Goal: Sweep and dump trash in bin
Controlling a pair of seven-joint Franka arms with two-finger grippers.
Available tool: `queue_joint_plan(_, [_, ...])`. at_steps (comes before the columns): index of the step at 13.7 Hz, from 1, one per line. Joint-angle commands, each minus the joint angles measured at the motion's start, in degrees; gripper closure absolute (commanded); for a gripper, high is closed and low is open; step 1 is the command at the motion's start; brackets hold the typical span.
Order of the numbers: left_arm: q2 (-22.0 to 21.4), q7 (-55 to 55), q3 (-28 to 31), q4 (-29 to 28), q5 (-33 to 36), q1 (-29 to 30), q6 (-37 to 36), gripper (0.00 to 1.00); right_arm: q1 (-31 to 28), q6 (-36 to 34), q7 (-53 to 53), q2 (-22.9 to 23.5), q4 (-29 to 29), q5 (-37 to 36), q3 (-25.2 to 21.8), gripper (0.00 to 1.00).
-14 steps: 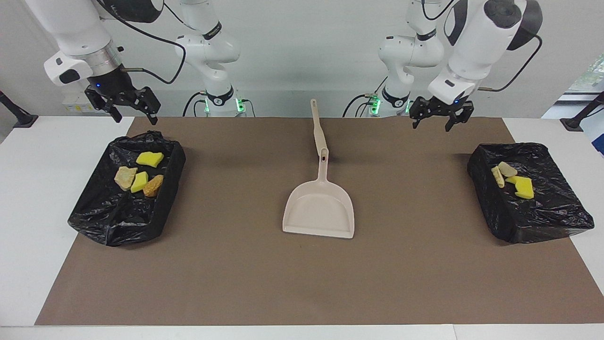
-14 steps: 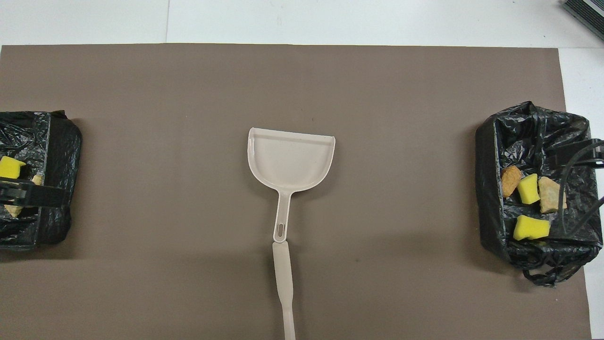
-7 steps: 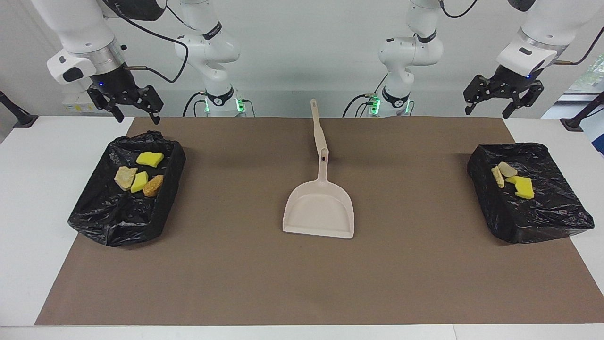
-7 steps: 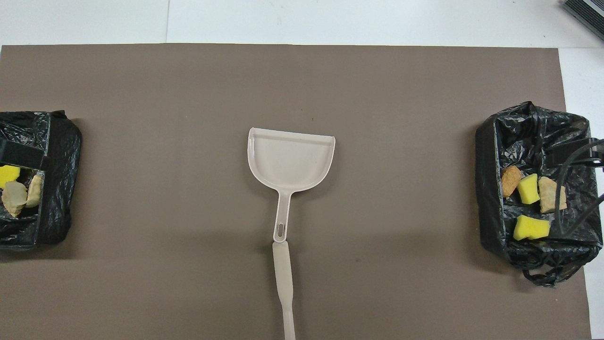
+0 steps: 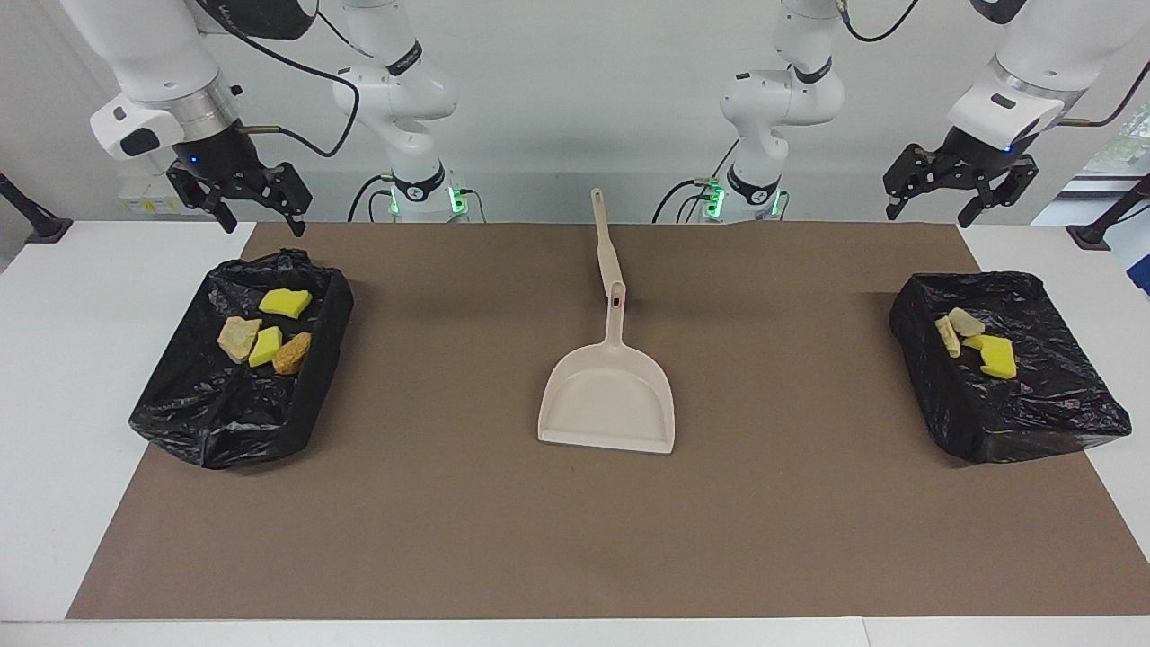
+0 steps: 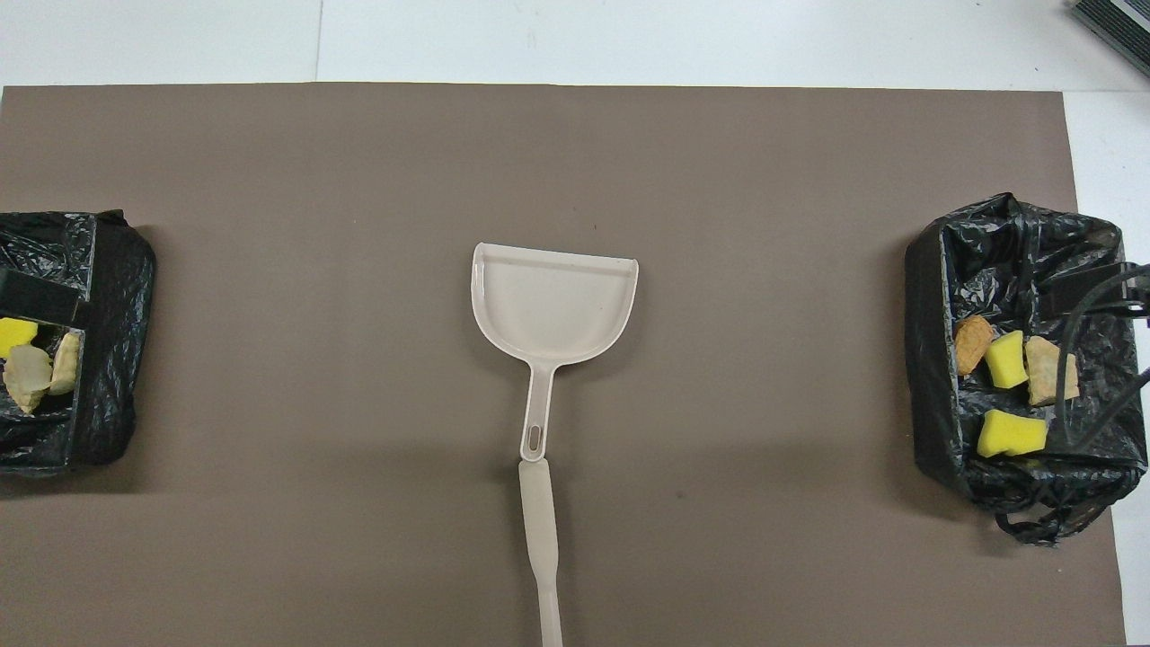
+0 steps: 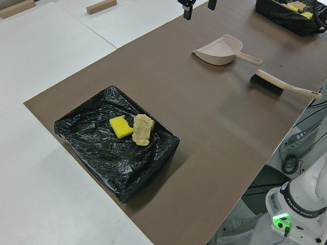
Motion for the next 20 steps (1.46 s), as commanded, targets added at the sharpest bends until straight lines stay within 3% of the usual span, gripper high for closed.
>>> queue_joint_plan(1, [-0.98,0.70,-0.62,-0.95,0.78,1.70,0.16,0.00,-0.22,-0.15,-0.59,-0.57,-0.19,0.33,0.20,0.00])
queue_joint_plan(20, [-1.68,0.69,-0.70,-2.18,0.78,0.83,0.25,0.00,-0.22,-0.15,-0.59,-0.57,-0.19,0.33,0.20,0.00])
